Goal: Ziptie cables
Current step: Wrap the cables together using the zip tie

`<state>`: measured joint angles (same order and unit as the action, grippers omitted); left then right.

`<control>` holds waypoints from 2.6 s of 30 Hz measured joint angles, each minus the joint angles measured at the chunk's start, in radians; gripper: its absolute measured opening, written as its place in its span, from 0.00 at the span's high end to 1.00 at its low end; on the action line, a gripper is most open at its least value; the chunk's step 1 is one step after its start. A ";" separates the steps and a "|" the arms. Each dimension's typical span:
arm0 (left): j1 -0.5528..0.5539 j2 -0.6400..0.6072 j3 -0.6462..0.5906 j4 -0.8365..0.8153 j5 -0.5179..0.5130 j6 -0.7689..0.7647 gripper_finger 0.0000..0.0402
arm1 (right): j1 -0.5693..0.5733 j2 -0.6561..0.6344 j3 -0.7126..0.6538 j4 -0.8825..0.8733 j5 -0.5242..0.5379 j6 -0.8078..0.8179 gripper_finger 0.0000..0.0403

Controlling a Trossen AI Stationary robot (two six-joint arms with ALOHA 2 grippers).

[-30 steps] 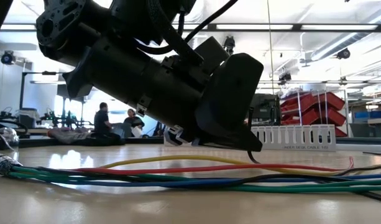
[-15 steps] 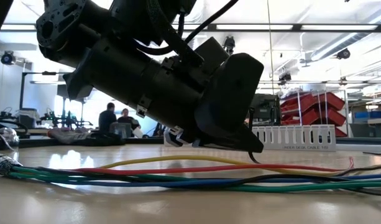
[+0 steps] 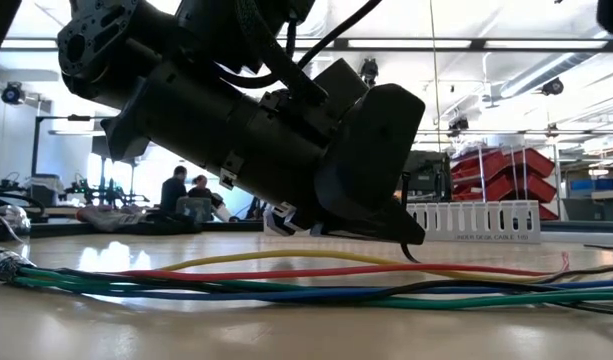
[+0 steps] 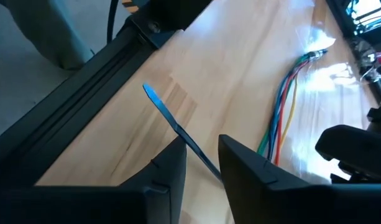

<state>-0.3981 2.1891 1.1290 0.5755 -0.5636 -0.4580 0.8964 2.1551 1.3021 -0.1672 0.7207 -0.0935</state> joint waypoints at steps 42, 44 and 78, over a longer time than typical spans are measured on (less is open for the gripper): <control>-0.138 -0.011 0.000 0.186 -0.083 0.317 1.00 | -0.218 -0.394 -0.392 0.349 -0.589 0.550 1.00; -0.138 -0.011 0.000 0.226 -0.083 0.318 1.00 | -0.218 -0.394 -0.392 0.392 -0.582 0.540 1.00; -0.221 -0.011 0.036 0.352 -0.300 0.664 1.00 | -0.193 -0.399 -0.496 0.723 -0.353 0.886 1.00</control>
<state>-0.6190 2.1780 1.1652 0.9276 -0.8636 0.2059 0.7033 1.7565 0.8057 0.5557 0.3676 0.7930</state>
